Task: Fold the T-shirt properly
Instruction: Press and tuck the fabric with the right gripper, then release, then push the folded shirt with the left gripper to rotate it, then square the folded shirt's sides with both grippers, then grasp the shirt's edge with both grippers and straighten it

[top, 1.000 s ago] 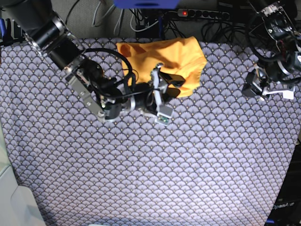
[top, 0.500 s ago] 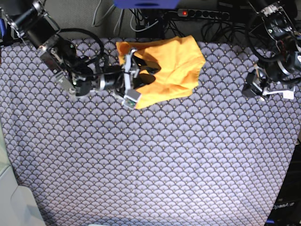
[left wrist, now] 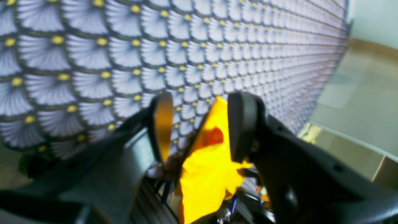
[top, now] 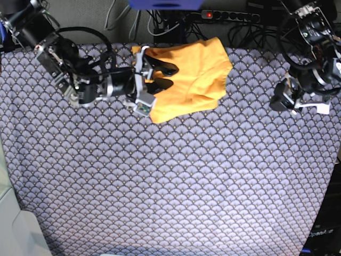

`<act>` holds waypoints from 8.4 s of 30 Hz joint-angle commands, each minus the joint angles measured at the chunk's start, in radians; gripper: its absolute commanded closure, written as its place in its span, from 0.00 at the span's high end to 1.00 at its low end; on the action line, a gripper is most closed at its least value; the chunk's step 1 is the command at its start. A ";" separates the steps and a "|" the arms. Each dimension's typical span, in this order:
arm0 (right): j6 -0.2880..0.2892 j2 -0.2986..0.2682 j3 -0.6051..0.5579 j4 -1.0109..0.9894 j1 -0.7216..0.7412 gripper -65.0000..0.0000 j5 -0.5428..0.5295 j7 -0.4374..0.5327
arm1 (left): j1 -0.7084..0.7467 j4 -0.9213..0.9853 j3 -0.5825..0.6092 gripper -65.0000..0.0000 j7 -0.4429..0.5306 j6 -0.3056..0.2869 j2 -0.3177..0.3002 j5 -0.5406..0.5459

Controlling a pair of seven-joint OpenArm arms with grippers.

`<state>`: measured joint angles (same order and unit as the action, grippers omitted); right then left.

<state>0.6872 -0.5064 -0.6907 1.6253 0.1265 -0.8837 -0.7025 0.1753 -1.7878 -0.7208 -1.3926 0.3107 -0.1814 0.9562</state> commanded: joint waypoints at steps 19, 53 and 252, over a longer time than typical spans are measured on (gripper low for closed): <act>0.011 -0.076 0.357 -0.046 -0.041 0.03 -0.012 -0.075 | -0.010 0.029 0.274 0.00 -0.004 0.014 0.032 0.028; 0.011 -0.125 0.452 -0.047 -0.136 0.03 -0.010 -0.078 | -0.171 0.263 0.382 0.00 0.184 0.014 0.338 -0.579; 0.011 0.062 0.434 0.000 -0.184 0.03 0.358 -0.113 | -0.262 0.231 1.091 0.00 0.574 0.387 -0.011 0.315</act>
<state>0.6910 -0.4393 -0.2584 1.6066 -0.0669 -0.5037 -0.8333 -0.0654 -1.5425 0.3756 -0.8085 0.7071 -0.1967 1.2411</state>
